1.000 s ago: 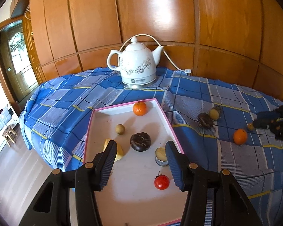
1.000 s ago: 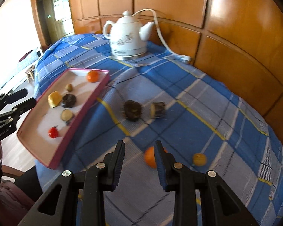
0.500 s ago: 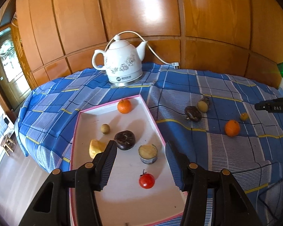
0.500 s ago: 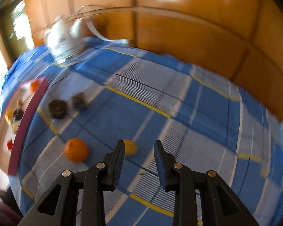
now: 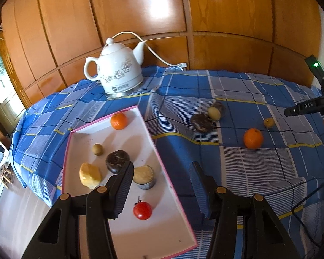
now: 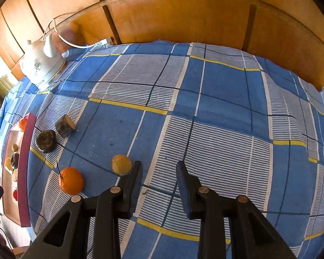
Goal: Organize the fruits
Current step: 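Move the left gripper to the dark brown fruit and close on it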
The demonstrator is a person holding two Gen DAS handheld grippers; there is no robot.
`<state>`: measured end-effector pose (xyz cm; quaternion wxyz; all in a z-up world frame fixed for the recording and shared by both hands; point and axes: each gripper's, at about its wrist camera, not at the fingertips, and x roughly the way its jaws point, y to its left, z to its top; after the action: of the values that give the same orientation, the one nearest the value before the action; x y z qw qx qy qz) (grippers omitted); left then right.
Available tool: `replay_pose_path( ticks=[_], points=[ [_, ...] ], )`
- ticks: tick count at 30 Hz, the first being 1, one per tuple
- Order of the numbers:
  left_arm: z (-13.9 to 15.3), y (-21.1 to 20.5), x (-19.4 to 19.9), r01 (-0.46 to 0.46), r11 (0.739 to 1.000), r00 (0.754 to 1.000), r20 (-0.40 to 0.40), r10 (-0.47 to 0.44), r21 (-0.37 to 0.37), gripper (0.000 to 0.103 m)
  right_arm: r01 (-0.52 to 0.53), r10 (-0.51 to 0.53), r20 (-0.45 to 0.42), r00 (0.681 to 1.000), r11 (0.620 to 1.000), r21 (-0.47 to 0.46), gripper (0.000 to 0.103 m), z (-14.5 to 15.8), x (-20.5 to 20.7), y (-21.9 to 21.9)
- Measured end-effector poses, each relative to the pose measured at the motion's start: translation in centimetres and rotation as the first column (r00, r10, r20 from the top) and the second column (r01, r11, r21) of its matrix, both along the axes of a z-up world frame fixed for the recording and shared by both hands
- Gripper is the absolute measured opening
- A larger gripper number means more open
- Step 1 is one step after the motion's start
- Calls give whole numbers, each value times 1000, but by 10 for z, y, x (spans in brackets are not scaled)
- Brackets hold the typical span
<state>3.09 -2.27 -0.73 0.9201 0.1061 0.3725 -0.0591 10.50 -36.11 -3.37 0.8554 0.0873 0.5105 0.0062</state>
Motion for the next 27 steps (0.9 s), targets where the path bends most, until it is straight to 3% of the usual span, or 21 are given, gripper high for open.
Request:
replay_pose_path(
  ticks=[12, 27],
  points=[
    [-5, -27, 12, 60, 998, 998, -29, -60, 10, 54, 38, -38, -4, 999, 999, 21, 32, 4, -2, -9],
    [-10, -50, 63, 74, 995, 988, -128, -82, -69, 54, 18, -19, 9, 1000, 1000, 20, 32, 9, -3, -4]
  ],
)
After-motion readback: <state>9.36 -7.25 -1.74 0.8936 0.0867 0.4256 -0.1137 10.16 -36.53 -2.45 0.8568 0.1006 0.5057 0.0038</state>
